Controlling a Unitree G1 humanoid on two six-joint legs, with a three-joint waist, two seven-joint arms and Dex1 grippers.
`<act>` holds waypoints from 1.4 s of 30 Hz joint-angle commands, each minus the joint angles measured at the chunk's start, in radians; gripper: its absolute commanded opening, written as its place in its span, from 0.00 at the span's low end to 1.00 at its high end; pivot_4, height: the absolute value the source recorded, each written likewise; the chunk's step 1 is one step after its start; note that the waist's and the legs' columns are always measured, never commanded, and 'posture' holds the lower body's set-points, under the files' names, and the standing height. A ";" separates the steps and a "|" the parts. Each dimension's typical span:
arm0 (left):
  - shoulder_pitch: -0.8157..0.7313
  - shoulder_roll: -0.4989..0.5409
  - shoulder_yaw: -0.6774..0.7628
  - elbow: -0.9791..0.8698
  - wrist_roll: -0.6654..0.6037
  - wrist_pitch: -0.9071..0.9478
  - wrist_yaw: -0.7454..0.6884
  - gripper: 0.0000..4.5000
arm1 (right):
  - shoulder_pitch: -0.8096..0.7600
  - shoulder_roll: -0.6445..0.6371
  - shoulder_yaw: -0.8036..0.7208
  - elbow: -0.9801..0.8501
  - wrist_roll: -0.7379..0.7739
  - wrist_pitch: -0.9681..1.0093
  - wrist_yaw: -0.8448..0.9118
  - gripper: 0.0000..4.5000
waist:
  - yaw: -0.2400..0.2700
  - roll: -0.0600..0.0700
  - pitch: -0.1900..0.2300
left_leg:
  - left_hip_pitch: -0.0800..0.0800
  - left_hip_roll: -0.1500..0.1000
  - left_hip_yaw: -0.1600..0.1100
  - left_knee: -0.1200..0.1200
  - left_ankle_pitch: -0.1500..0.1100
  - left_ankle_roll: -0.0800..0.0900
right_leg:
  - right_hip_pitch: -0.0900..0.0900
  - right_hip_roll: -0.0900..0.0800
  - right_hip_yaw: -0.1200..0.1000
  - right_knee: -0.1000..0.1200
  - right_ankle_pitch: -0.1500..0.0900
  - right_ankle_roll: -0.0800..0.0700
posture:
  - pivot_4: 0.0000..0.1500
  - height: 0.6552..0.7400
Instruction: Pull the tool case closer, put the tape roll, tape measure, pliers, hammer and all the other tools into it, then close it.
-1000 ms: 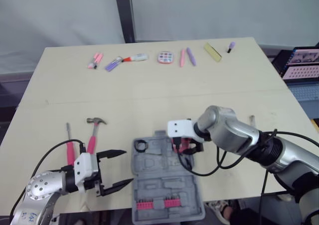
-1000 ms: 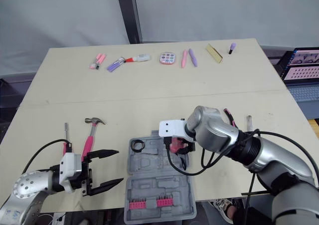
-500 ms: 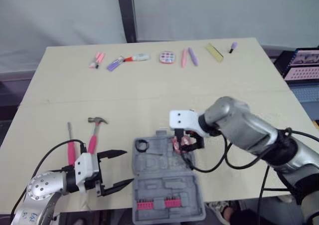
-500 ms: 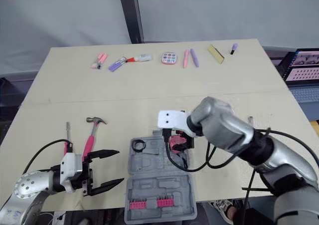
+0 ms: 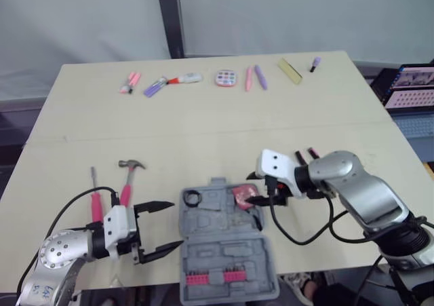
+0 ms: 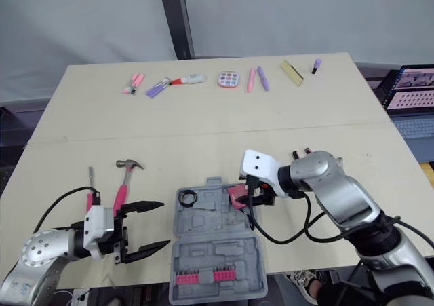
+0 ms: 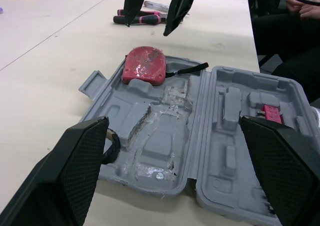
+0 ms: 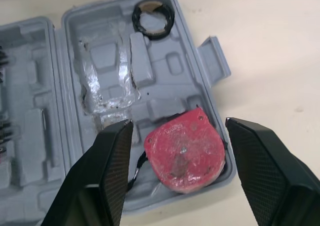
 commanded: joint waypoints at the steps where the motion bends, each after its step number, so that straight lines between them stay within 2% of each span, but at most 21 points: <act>1: -0.004 0.005 0.003 -0.012 -0.007 -0.005 -0.007 1.00 | 0.066 0.034 -0.090 0.047 0.049 -0.140 -0.010 0.70 | 0.001 0.000 0.000 | 0.000 0.000 0.000 0.000 0.000 0.000 | 0.000 0.000 0.000 0.000 0.000 0.000 | 1.00 1.00; 5: -0.009 0.011 0.007 -0.009 -0.008 -0.002 -0.014 1.00 | 0.125 0.060 -0.120 0.134 0.047 -0.269 -0.007 0.70 | 0.001 0.000 0.000 | 0.001 0.000 0.000 0.000 0.000 0.000 | 0.001 0.000 0.000 0.000 0.000 0.000 | 1.00 1.00; 8: -0.007 0.011 0.010 -0.009 -0.007 -0.002 -0.015 1.00 | 0.137 0.065 -0.122 0.163 0.040 -0.311 -0.012 0.50 | 0.001 0.000 0.000 | 0.001 0.000 0.000 0.001 0.000 0.000 | 0.001 0.000 0.000 0.000 0.000 0.000 | 1.00 1.00; 10: -0.005 0.011 0.010 -0.011 -0.006 -0.001 -0.015 1.00 | 0.137 0.070 -0.119 0.174 0.037 -0.321 -0.020 0.29 | -0.002 0.000 0.000 | 0.001 0.000 0.000 0.000 0.000 0.000 | 0.001 0.000 0.000 0.000 0.000 0.000 | 1.00 1.00; 29: -0.002 0.013 0.011 -0.012 -0.003 0.001 -0.014 1.00 | 0.173 0.121 -0.110 0.345 0.017 -0.507 -0.016 0.29 | -0.001 0.000 0.000 | 0.002 0.000 0.000 0.000 0.000 0.000 | 0.001 0.000 0.000 0.000 0.000 0.000 | 1.00 1.00; 42: 0.001 0.019 0.019 -0.014 -0.004 0.000 -0.013 1.00 | 0.226 0.164 -0.119 0.408 0.011 -0.527 -0.034 0.29 | 0.000 0.000 0.000 | 0.002 0.000 0.000 0.000 0.000 0.000 | 0.002 0.000 0.000 0.000 0.000 0.000 | 1.00 1.00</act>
